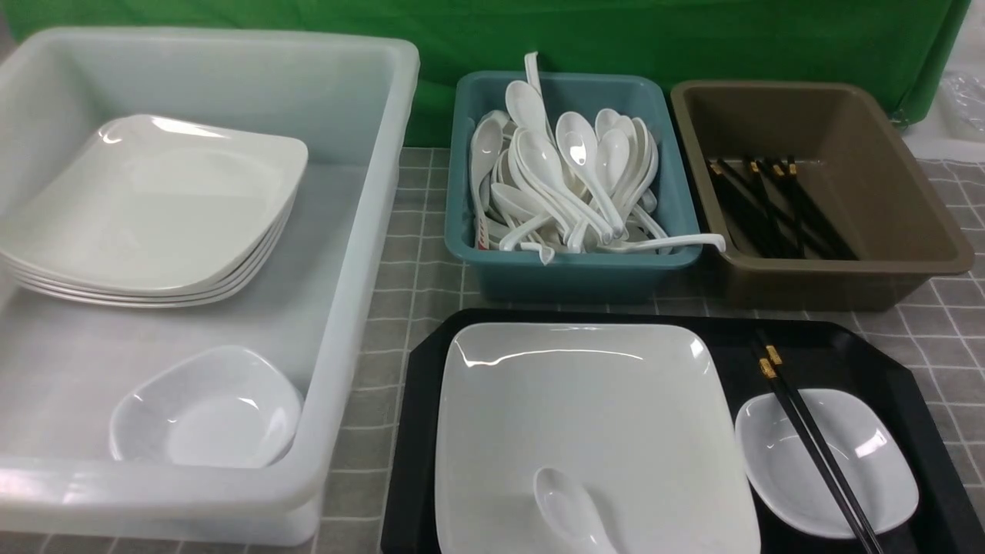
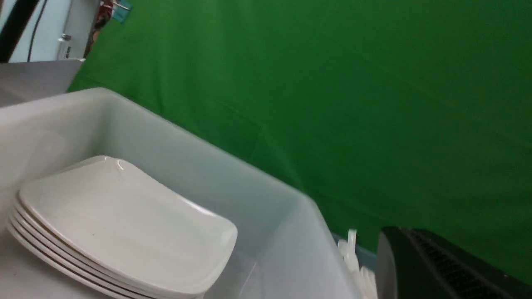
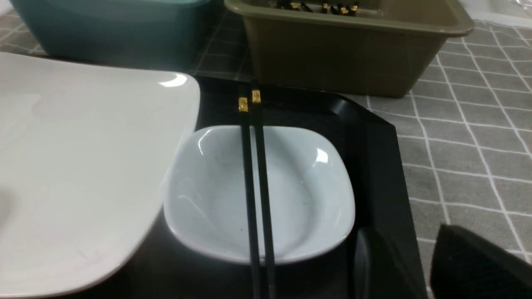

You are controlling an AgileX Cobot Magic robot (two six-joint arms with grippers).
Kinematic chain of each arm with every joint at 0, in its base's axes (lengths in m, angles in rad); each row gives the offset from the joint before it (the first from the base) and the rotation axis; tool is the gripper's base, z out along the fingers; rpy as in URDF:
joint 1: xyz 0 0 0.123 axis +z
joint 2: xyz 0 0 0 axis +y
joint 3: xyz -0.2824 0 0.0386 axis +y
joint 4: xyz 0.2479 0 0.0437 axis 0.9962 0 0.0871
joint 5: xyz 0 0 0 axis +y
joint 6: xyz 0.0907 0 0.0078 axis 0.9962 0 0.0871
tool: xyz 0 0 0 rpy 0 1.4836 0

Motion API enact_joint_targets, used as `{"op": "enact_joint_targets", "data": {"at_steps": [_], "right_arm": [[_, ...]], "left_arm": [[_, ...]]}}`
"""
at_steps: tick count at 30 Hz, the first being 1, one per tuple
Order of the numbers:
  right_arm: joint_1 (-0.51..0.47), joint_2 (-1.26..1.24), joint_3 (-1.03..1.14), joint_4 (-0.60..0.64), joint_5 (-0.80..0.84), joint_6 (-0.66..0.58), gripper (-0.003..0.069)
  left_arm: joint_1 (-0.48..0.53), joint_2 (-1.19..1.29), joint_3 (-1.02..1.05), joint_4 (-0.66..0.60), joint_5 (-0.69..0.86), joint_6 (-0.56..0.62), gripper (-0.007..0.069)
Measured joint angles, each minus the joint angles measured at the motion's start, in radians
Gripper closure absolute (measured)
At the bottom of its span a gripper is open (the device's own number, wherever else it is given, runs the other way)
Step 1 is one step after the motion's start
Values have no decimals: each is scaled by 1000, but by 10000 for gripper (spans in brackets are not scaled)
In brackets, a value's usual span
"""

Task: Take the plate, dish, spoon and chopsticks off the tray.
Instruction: Use the right arm to grab a pair of chopsticks from the plate

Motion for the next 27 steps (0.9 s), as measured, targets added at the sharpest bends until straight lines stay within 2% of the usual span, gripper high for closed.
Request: {"op": "enact_joint_targets", "data": {"at_steps": [2,3,5,8,9,11,15,16,18,21,22,25,27], "right_arm": [[0,0,0,0,0,0,419],[0,0,0,0,0,0,419],[0,0,0,0,0,0,419],[0,0,0,0,0,0,419],[0,0,0,0,0,0,419],[0,0,0,0,-16,0,419],[0,0,0,15,-55,27,419],[0,0,0,67,-88,106,419],[0,0,0,104,-112,168,419],[0,0,0,169,-218,398,419],[0,0,0,174,-246,438,419],[0,2,-4,178,-276,455,419],[12,38,-58,180,-181,411,431]], "left_arm": [[-36,130,-115,-7,133,131,615],[-40,130,-125,-7,147,144,615],[-92,287,-238,-55,305,318,615],[-192,462,-341,-96,428,469,615],[-200,473,-346,-96,431,475,615],[-304,590,-398,-105,442,519,615],[-392,674,-416,-109,439,530,615],[-427,714,-417,-111,439,534,615],[-435,727,-417,-113,439,535,615],[-444,743,-417,-115,436,535,615],[-444,743,-417,-114,432,535,615],[-449,745,-417,-108,423,535,615],[-448,747,-417,-105,418,535,615]]}}
